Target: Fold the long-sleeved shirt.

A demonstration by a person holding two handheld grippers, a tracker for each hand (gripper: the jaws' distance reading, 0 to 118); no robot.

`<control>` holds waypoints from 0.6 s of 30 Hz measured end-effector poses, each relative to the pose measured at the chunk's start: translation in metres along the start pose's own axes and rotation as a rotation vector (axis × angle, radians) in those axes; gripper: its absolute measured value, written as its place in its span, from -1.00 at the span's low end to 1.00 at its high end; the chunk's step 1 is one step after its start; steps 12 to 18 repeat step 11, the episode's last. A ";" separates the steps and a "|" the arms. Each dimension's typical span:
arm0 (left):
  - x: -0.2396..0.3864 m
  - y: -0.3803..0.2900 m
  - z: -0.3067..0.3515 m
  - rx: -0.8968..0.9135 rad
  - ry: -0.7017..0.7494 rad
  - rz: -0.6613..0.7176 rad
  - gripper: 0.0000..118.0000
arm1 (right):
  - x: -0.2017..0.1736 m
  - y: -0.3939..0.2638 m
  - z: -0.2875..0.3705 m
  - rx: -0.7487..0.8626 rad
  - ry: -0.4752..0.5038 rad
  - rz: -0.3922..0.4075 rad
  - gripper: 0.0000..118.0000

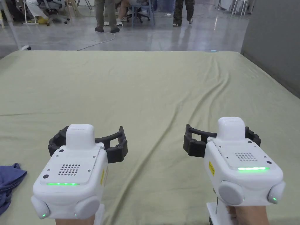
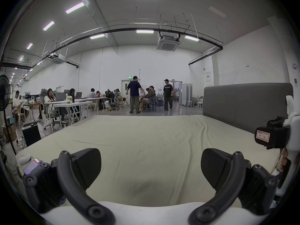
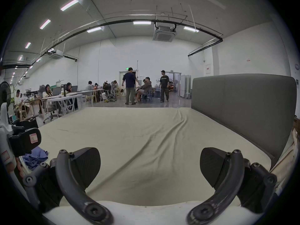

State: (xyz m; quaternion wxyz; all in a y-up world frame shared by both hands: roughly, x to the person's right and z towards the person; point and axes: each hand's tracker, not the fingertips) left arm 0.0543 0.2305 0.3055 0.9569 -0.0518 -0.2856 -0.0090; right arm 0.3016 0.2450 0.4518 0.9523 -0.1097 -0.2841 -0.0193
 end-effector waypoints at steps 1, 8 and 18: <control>0.000 0.000 0.000 0.000 0.001 0.000 1.00 | 0.000 0.000 0.000 -0.001 0.003 -0.002 1.00; 0.001 -0.001 -0.001 -0.004 -0.002 -0.002 1.00 | 0.002 -0.001 -0.001 -0.007 -0.004 -0.004 1.00; 0.002 -0.001 -0.001 -0.004 -0.003 -0.005 1.00 | 0.002 0.000 -0.001 -0.006 -0.002 -0.006 1.00</control>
